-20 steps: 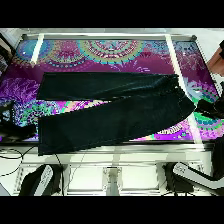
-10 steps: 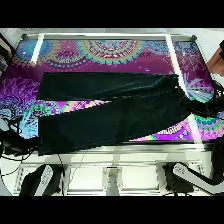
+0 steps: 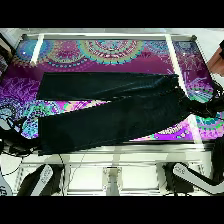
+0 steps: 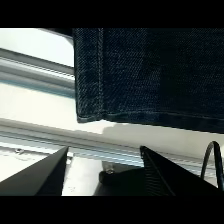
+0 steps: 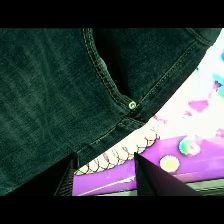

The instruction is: Fold the clothes and pants, and hang the long-sleeved shirts on hangers.

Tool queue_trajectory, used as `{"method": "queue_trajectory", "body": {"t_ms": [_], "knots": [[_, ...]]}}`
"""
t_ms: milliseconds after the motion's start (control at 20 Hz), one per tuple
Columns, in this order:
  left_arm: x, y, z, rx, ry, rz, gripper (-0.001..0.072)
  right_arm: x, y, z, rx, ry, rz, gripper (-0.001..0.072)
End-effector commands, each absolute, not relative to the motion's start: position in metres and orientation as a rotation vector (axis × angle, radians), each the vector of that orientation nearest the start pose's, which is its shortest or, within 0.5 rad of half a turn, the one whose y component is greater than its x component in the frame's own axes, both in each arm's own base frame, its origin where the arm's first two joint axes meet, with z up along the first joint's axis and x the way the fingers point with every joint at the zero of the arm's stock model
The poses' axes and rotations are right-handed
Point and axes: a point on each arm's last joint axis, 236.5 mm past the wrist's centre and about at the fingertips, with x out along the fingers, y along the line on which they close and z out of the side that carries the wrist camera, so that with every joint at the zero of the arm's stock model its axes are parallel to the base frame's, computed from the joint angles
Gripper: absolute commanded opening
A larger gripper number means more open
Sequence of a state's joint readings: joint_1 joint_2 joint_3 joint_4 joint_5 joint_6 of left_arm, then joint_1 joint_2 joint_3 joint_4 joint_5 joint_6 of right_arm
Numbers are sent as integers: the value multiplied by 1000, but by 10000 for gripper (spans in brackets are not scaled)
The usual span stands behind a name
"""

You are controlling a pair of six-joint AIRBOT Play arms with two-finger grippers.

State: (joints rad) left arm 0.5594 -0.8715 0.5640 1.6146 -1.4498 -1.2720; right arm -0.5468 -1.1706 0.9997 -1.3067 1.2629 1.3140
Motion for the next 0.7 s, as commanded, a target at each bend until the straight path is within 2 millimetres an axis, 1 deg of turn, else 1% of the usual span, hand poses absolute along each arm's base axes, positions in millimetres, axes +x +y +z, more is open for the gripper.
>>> {"method": "queue_trajectory", "body": {"t_ms": [0, 100, 400, 550, 650], "knots": [[129, 97, -71, -188, 1727, 156, 545, 300, -113, -6, 409, 1325, -123, 409], [131, 98, -76, -180, 1728, 146, 545, 299, -112, -6, 412, 1330, -120, 409], [130, 87, -86, -235, 1768, 102, 545, 298, -111, -6, 413, 1336, -118, 408], [123, 80, -94, -260, 1801, 82, 545, 297, -110, -6, 414, 1340, -116, 409], [123, 80, -96, -262, 1802, 82, 543, 296, -109, -6, 416, 1345, -114, 409]]}}
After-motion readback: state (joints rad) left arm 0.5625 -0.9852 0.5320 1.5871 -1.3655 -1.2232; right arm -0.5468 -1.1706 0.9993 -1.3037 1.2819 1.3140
